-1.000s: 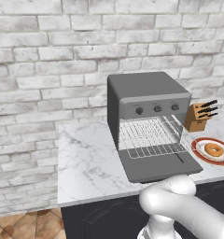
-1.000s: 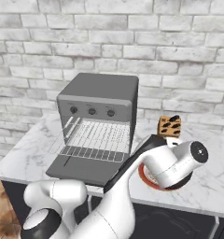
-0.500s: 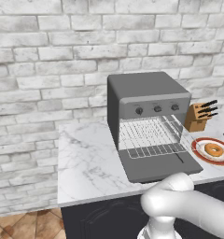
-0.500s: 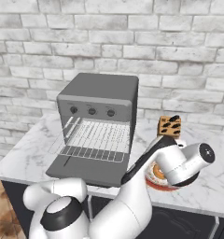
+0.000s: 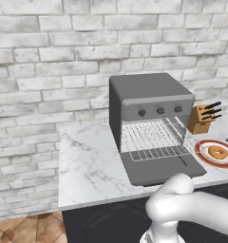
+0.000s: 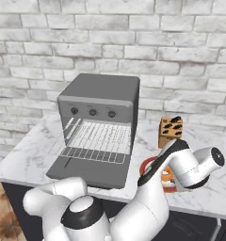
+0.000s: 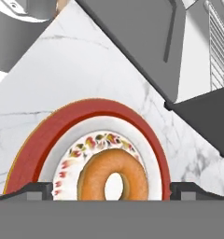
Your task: Pick up the bagel from the plate, place it on the toaster oven rack, close the door, and set the timer.
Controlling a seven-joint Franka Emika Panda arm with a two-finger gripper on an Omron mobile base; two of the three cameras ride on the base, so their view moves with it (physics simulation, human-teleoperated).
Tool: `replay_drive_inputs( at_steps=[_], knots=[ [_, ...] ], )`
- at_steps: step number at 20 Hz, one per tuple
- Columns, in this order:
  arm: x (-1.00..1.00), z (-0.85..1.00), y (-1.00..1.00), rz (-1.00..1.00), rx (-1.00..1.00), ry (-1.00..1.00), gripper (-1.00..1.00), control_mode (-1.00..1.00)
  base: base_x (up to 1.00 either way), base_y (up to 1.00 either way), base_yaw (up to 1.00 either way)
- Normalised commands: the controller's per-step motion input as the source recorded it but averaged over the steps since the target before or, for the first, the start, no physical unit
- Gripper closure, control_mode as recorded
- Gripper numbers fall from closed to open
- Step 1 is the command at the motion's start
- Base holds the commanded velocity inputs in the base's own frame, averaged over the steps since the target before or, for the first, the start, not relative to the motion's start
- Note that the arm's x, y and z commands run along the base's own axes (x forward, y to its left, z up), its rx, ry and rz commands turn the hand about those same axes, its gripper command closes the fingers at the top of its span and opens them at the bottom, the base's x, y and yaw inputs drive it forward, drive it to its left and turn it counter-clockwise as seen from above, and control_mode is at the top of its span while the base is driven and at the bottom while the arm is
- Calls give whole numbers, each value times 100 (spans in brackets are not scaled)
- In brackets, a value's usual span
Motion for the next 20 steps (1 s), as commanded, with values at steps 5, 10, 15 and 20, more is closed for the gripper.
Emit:
replay_drive_inputs(
  at_steps=[5, 10, 15, 20],
  knots=[
    [31, -25, 0, 10, 0, -1, -100, -100, 0, 0, 0],
    [30, -28, 0, 10, 0, 0, -100, -100, 0, 0, 0],
    [4, -29, -9, 9, 0, 0, -100, -100, 0, 0, 0],
    [0, -26, -11, 9, 0, -1, -100, -100, 0, 0, 0]
  ],
)
